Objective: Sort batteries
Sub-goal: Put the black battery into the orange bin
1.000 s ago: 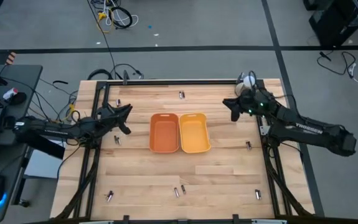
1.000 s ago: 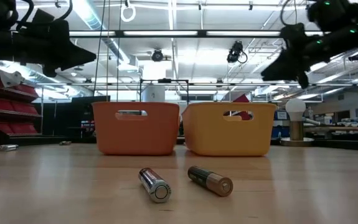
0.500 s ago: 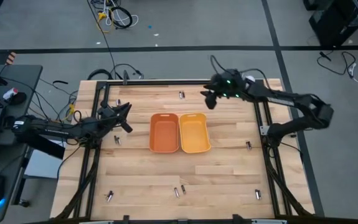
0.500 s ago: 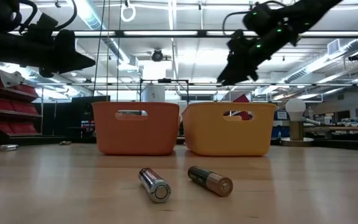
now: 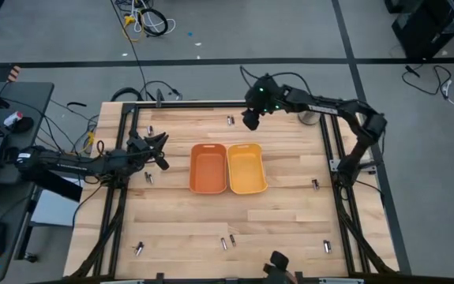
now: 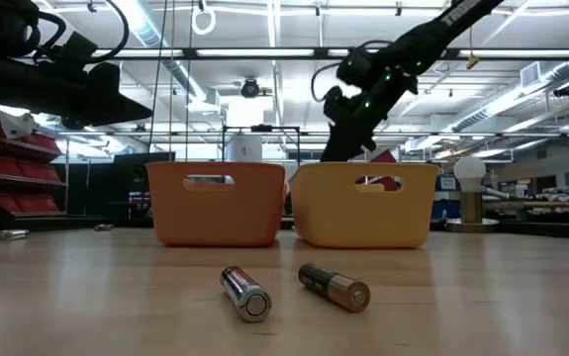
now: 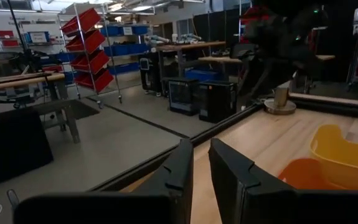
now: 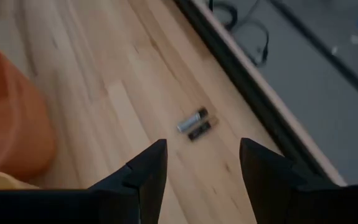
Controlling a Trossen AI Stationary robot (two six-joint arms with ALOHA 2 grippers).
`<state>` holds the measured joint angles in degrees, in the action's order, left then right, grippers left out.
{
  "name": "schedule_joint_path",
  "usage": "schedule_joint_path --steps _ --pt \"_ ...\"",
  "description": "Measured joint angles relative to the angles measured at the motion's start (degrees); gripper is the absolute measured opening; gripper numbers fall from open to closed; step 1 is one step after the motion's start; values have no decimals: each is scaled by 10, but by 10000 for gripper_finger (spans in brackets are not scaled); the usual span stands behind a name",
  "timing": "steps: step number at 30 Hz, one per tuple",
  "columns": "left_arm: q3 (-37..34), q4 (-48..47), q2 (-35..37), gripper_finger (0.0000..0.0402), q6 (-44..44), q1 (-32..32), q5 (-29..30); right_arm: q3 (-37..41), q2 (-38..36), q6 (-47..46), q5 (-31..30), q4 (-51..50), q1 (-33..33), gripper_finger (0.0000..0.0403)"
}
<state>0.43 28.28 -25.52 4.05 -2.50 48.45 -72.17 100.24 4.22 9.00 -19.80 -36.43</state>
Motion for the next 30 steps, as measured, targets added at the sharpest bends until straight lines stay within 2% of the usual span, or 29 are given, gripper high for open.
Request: schedule_joint_path --steps 10,18,24,30 --pt "0 5 0 51 0 0 0 -8 27 -14 3 13 0 197" --pt "0 3 0 51 -4 0 0 -9 45 -39 -24 45 -9 197" --pt "0 4 0 51 -11 0 0 -44 94 -56 -9 -21 -6 197" --pt "0 -5 -1 51 -13 0 0 -93 133 -38 -8 -29 -7 196"
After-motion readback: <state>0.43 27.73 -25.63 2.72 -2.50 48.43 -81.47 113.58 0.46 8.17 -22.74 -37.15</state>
